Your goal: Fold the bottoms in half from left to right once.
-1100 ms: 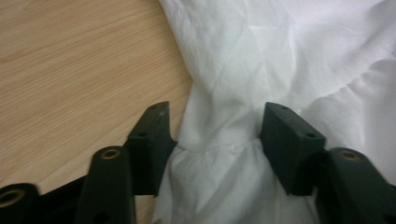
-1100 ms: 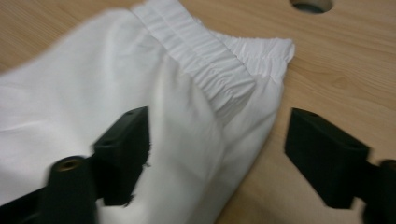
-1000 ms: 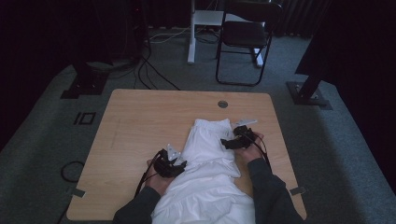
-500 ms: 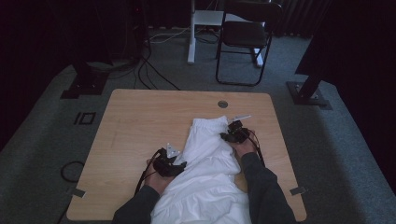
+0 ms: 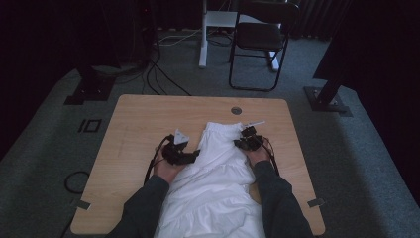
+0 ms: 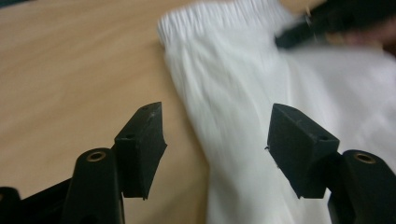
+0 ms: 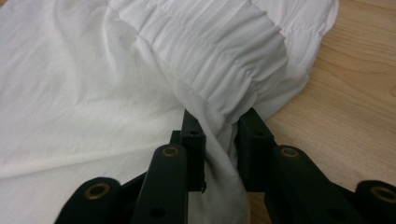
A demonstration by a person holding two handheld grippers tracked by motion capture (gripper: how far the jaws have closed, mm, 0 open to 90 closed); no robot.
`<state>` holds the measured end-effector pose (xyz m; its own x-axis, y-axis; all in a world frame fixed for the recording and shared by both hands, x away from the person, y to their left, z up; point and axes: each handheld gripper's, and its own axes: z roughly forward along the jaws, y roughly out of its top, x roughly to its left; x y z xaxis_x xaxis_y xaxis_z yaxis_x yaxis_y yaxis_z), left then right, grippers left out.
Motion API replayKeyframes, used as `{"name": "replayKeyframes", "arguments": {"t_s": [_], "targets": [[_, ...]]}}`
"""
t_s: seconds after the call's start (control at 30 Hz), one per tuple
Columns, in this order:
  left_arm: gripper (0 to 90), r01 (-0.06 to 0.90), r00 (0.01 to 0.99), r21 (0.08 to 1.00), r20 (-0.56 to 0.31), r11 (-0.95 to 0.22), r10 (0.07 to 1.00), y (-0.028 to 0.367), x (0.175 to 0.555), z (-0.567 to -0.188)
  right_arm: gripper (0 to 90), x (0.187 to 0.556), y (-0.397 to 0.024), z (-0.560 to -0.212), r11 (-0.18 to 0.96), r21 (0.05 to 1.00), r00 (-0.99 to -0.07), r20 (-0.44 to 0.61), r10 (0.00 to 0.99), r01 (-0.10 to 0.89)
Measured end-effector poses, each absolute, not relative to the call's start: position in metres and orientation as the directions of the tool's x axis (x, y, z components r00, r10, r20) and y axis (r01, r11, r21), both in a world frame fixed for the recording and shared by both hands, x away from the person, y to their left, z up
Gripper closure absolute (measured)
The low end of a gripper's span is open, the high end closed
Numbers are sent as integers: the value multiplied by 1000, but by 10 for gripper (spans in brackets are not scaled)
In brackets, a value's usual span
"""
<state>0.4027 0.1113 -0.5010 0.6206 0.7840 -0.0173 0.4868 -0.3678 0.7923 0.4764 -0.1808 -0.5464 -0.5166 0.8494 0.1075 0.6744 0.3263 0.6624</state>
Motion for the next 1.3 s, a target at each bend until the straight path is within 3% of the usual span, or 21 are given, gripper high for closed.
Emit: {"name": "replayKeyframes", "arguments": {"t_s": [0.17, 0.27, 0.5, 0.97, 1.2, 1.3], "targets": [[340, 543, 624, 751, -61, -375, 779, 90, 445, -515, 758, 478, -179, -547, 331, 669, -531, 113, 840, 666], [328, 615, 583, 717, -134, -328, 801, 82, 463, -530, 764, 479, -178, -548, 327, 674, -535, 121, 836, 663], [280, 673, 551, 685, -213, -279, 807, 76, 474, -548, 766, 479, -177, -548, 331, 675, -540, 119, 833, 659], [286, 628, 607, 663, -90, -407, 790, 60, 476, -546, 766, 479, -173, -548, 332, 679, -544, 119, 831, 655], [348, 628, 605, 660, -81, -412, 792, 58, 477, -545, 764, 479, -174, -549, 327, 681, -542, 123, 831, 655], [420, 635, 595, 657, -78, -408, 800, 59, 478, -544, 764, 478, -173, -549, 325, 682, -540, 123, 832, 655]]}}
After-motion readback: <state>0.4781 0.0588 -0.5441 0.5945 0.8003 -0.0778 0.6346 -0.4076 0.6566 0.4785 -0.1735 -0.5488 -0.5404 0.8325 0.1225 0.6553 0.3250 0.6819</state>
